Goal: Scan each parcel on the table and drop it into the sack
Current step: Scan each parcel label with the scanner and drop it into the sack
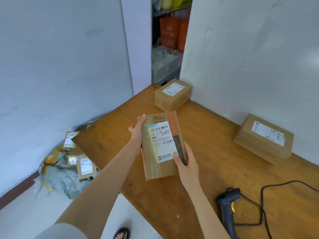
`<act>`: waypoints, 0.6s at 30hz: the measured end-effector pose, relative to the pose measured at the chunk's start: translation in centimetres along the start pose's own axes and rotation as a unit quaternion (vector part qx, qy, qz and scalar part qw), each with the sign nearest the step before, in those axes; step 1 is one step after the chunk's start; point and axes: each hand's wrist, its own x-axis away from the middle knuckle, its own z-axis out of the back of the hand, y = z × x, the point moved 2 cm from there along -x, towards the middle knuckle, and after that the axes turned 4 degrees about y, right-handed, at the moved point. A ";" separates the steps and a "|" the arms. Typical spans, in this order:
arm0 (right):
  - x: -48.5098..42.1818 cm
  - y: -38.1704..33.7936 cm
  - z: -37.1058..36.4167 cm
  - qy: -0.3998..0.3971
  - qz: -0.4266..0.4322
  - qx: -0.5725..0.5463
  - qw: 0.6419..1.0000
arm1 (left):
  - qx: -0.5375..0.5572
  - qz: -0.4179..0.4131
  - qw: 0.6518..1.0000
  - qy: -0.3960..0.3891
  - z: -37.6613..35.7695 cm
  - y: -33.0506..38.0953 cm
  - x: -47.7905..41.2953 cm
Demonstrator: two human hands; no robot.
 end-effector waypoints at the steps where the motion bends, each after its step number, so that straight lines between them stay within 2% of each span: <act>1: 0.0 -0.8 -1.6 -0.011 0.008 0.004 1.000 | -0.003 -0.003 1.000 -0.005 1.5 0.7 -0.2; 5: 0.4 -3.6 -9.1 -0.054 0.030 0.013 0.998 | -0.005 -0.017 1.000 -0.002 8.7 3.3 -1.2; 10: 1.6 -6.2 -19.9 -0.097 0.045 0.012 0.994 | -0.062 -0.003 0.996 0.066 19.8 6.4 -2.7; 14: 3.3 -8.3 -29.6 -0.110 0.058 0.013 0.992 | -0.064 -0.031 0.997 0.025 29.2 8.9 -3.8; 18: 4.2 -9.8 -38.3 -0.134 0.058 0.009 0.989 | -0.110 -0.032 0.993 0.042 37.3 12.2 -5.5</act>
